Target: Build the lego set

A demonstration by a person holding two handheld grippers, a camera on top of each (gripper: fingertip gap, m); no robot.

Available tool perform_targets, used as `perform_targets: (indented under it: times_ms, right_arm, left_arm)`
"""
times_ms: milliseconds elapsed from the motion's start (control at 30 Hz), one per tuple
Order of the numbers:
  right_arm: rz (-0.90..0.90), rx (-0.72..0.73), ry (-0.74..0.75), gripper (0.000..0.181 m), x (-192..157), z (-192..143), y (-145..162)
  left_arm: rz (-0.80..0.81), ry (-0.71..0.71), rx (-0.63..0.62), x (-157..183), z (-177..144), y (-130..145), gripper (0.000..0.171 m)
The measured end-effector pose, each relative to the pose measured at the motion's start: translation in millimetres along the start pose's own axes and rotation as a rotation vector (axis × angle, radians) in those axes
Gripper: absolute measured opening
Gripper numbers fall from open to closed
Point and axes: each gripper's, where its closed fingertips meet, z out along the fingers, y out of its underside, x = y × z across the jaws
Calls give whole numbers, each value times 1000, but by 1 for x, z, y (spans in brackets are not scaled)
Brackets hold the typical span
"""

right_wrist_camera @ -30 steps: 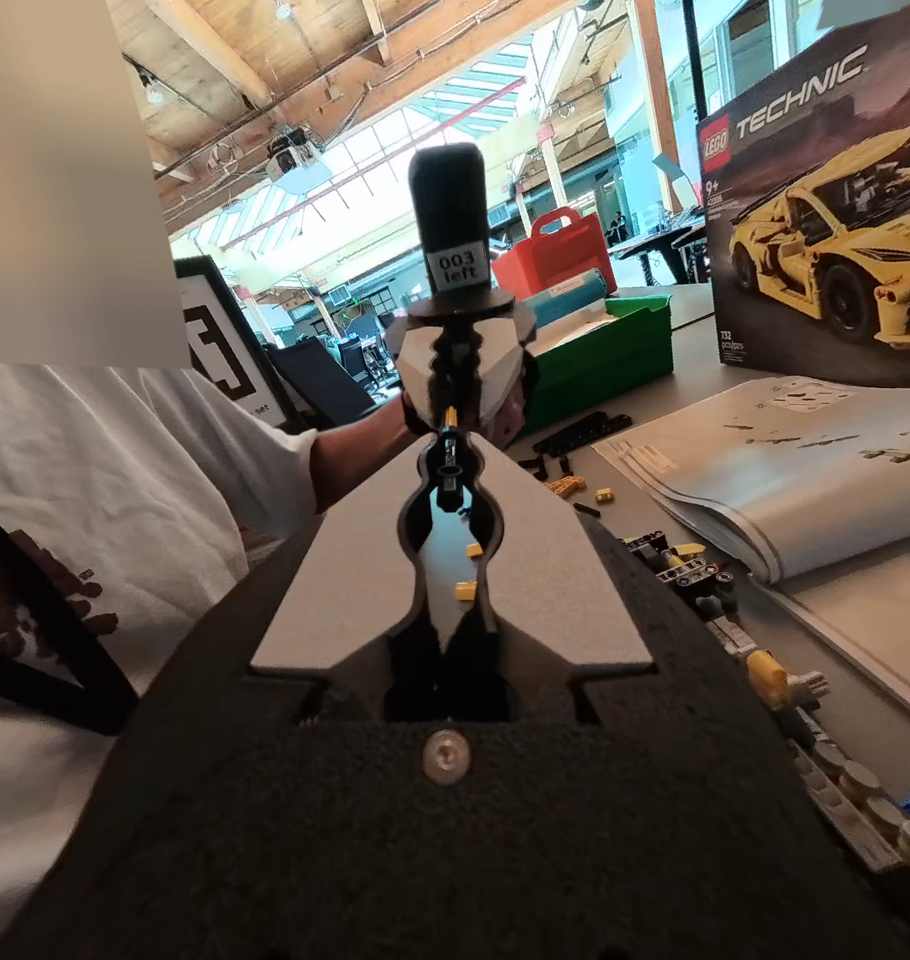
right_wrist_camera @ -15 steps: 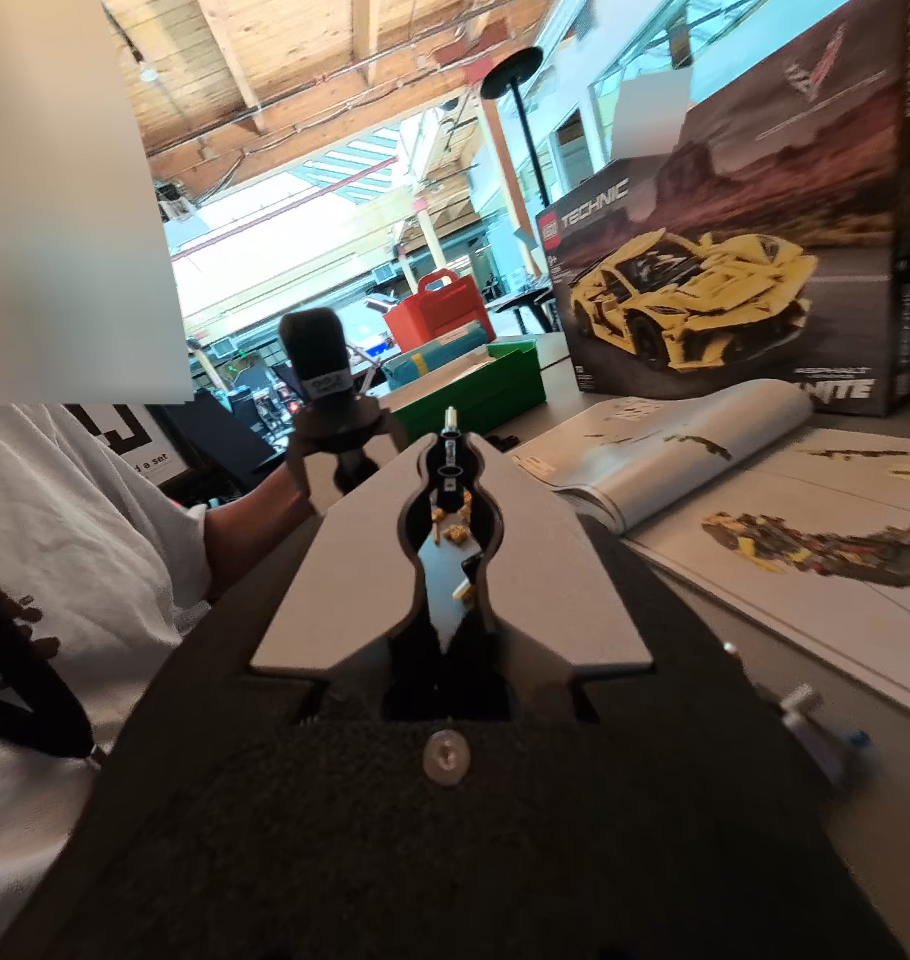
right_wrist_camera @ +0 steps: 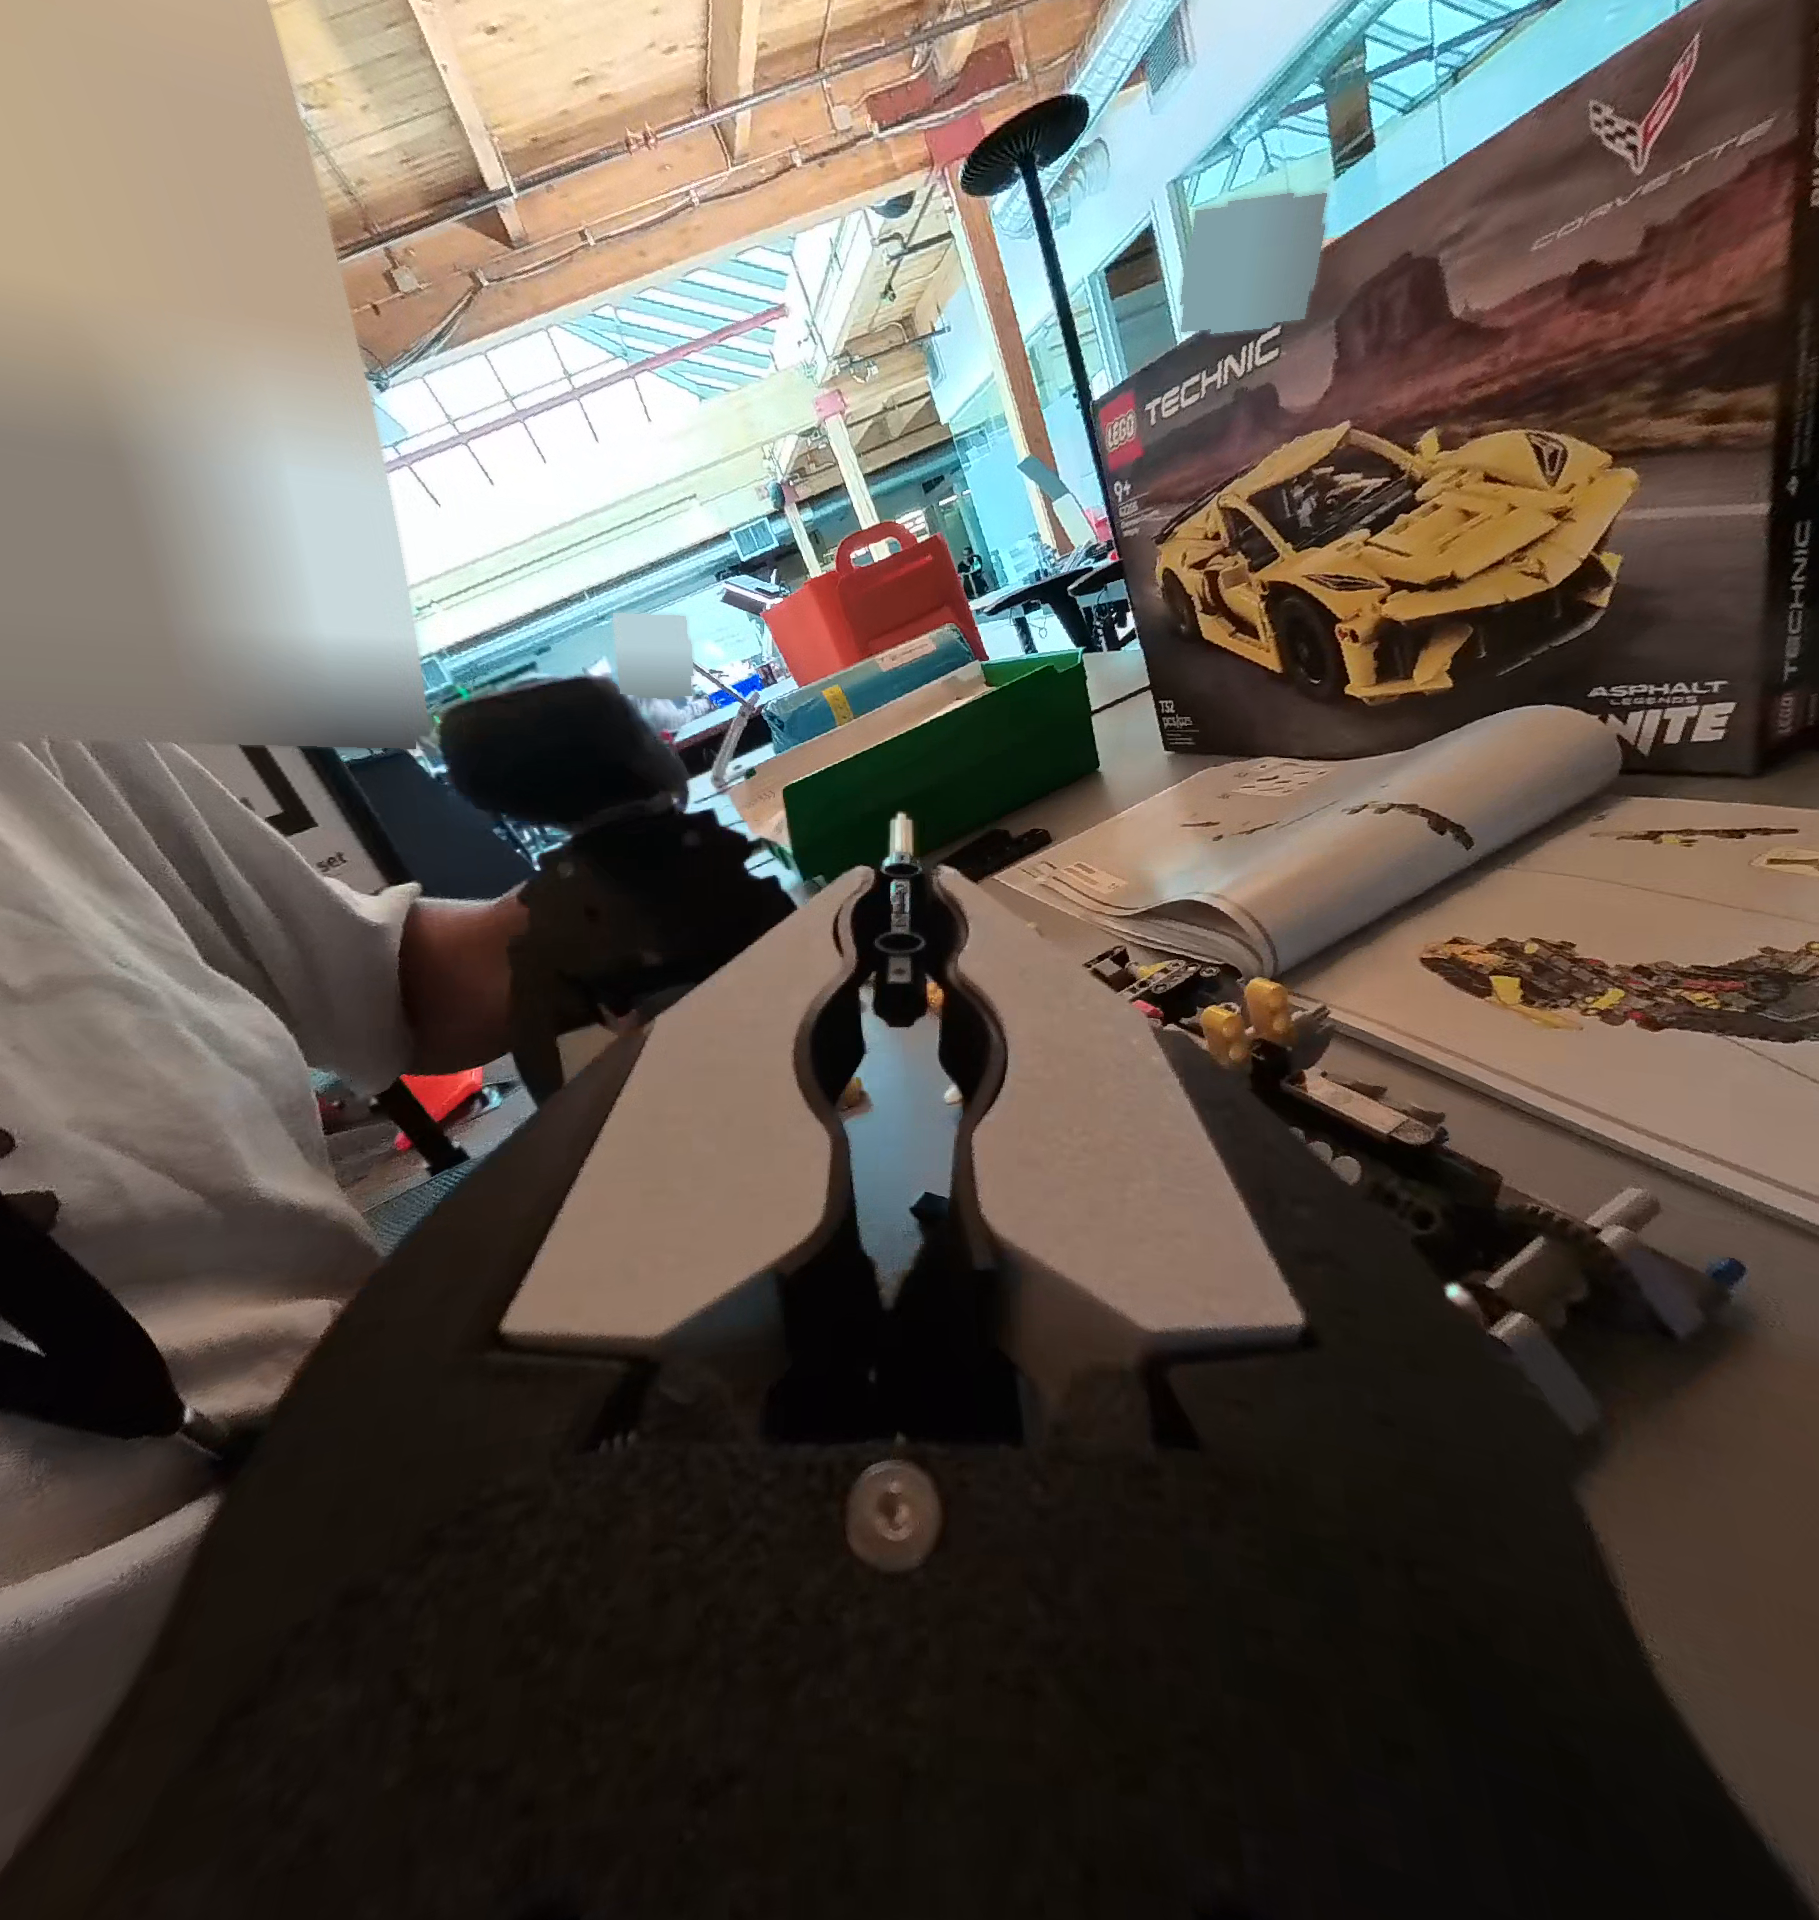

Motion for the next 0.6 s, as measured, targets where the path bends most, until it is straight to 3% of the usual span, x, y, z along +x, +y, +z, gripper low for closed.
perform_targets:
  times_ms: [233,433,600]
  right_arm:
    - [0,-16,-17,6,-2,2,3]
    - [5,-18,-20,6,-2,2,3]
    - [8,-25,-18,6,-1,2,5]
  left_arm:
    - [1,-101,-74,-4,18,16,25]
    - [68,-227,-94,-20,12,20,25]
    - [38,-230,-95,-27,5,26,21]
